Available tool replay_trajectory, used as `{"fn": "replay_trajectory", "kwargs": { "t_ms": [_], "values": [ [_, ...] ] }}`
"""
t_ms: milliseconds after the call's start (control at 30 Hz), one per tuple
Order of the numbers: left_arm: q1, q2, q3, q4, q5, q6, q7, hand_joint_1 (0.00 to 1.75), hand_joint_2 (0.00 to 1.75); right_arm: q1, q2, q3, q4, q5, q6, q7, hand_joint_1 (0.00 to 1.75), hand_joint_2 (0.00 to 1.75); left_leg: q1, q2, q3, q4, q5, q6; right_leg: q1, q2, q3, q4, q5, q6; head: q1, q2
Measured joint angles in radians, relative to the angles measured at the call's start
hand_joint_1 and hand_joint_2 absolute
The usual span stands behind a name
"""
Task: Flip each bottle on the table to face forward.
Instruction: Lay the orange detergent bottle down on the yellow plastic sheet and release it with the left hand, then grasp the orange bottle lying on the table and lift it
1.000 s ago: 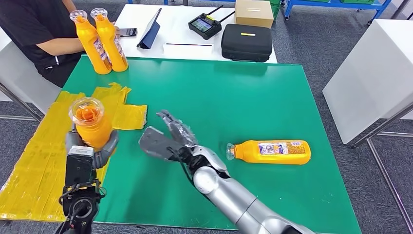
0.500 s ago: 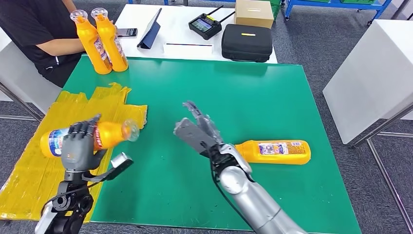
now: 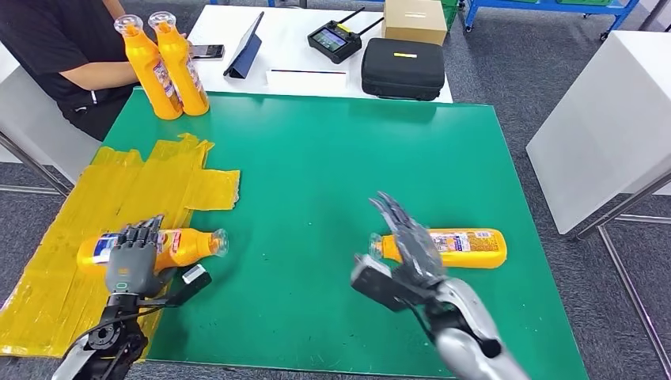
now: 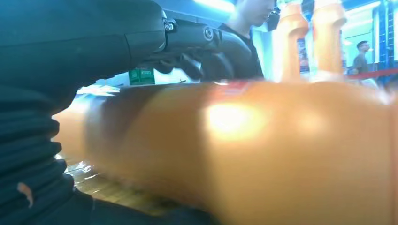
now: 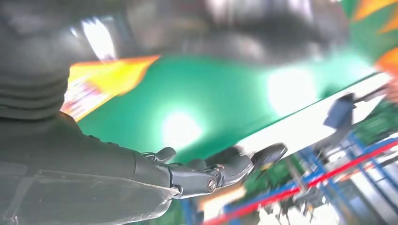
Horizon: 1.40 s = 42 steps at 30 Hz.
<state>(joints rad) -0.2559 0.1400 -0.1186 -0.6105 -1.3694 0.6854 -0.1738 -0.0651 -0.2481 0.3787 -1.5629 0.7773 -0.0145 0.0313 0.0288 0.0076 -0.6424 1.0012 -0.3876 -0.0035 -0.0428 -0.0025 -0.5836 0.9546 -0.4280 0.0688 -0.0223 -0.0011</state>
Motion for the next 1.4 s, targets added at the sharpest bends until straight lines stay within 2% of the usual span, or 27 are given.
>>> {"fn": "replay_trajectory", "kwargs": {
  "t_ms": [100, 233, 400, 467, 567, 667, 767, 1000, 1200, 1400],
  "values": [
    [0.005, 0.007, -0.006, 0.004, 0.032, -0.003, -0.003, 0.00, 0.00, 0.106, -0.093, -0.077, -0.099, 0.110, -0.002, -0.003, 0.00, 1.75, 0.000, 0.000, 0.000, 0.000, -0.001, -0.001, 0.000, 0.000, 0.001, 0.000, 0.000, 0.000, 0.000, 0.000],
    [0.043, 0.009, -0.009, -0.037, 0.129, -0.013, -0.045, 0.00, 0.00, 0.231, -0.190, -0.174, -0.193, 0.183, 0.007, 0.025, 0.00, 1.75, -0.001, 0.000, 0.001, 0.000, -0.001, 0.000, -0.001, 0.000, 0.001, 0.000, 0.000, 0.000, 0.000, 0.000],
    [0.163, 0.009, -0.010, -0.244, 0.427, -0.067, -0.130, 0.00, 0.00, 0.378, -0.352, -0.321, -0.253, 0.102, 0.032, 0.026, 0.00, 1.75, -0.004, 0.002, 0.000, 0.000, -0.002, 0.002, -0.003, 0.001, 0.000, 0.000, 0.000, 0.001, 0.000, 0.000],
    [0.205, 0.011, -0.011, -0.329, 0.519, -0.076, -0.153, 0.00, 0.00, 0.402, -0.413, -0.372, -0.255, 0.062, 0.044, 0.012, 0.00, 1.75, -0.004, 0.003, 0.000, 0.000, -0.002, 0.002, -0.004, 0.001, -0.001, 0.000, 0.000, 0.002, 0.000, 0.000],
    [0.246, 0.014, -0.011, -0.424, 0.608, -0.083, -0.190, 0.00, 0.00, 0.413, -0.470, -0.413, -0.255, 0.042, 0.059, 0.003, 0.00, 1.75, -0.005, 0.004, 0.000, 0.000, -0.002, 0.003, -0.004, 0.002, 0.000, 0.000, 0.000, 0.002, 0.000, 0.000],
    [0.290, 0.014, -0.001, -0.528, 0.866, -0.111, -0.294, 0.00, 0.00, 0.373, -0.513, -0.410, -0.237, 0.027, 0.082, 0.000, 0.00, 1.75, -0.004, 0.006, 0.001, 0.000, -0.001, 0.003, -0.004, 0.003, -0.001, 0.000, 0.001, 0.002, 0.000, 0.000],
    [0.318, 0.014, 0.014, -0.651, 1.137, -0.180, -0.359, 0.00, 0.00, 0.273, -0.528, -0.365, -0.169, 0.028, 0.098, -0.016, 0.00, 1.75, -0.004, 0.008, 0.001, 0.000, 0.000, 0.004, -0.004, 0.006, -0.002, 0.000, 0.002, 0.002, 0.000, 0.000],
    [0.310, 0.023, 0.019, -0.798, 1.388, -0.279, -0.416, 0.00, 0.00, 0.106, -0.505, -0.226, -0.018, 0.073, 0.055, -0.018, 0.00, 1.75, -0.004, 0.005, 0.001, 0.000, 0.002, 0.005, -0.004, 0.002, 0.001, 0.000, 0.002, 0.002, 0.000, 0.000],
    [0.269, 0.034, 0.006, -0.826, 1.443, -0.294, -0.428, 0.00, 0.00, 0.040, -0.464, -0.139, 0.063, 0.088, 0.029, -0.009, 0.00, 1.75, -0.004, 0.005, 0.001, 0.000, 0.002, 0.005, -0.004, 0.001, 0.000, 0.000, 0.002, 0.002, 0.000, 0.000],
    [0.155, 0.035, -0.062, -0.795, 1.484, -0.320, -0.420, 0.00, 0.00, -0.005, -0.388, -0.055, 0.160, 0.149, 0.032, 0.017, 0.00, 1.75, -0.004, 0.004, 0.001, 0.000, 0.002, 0.005, -0.004, 0.001, 0.001, 0.000, 0.002, 0.002, 0.000, 0.000]
  ]
}}
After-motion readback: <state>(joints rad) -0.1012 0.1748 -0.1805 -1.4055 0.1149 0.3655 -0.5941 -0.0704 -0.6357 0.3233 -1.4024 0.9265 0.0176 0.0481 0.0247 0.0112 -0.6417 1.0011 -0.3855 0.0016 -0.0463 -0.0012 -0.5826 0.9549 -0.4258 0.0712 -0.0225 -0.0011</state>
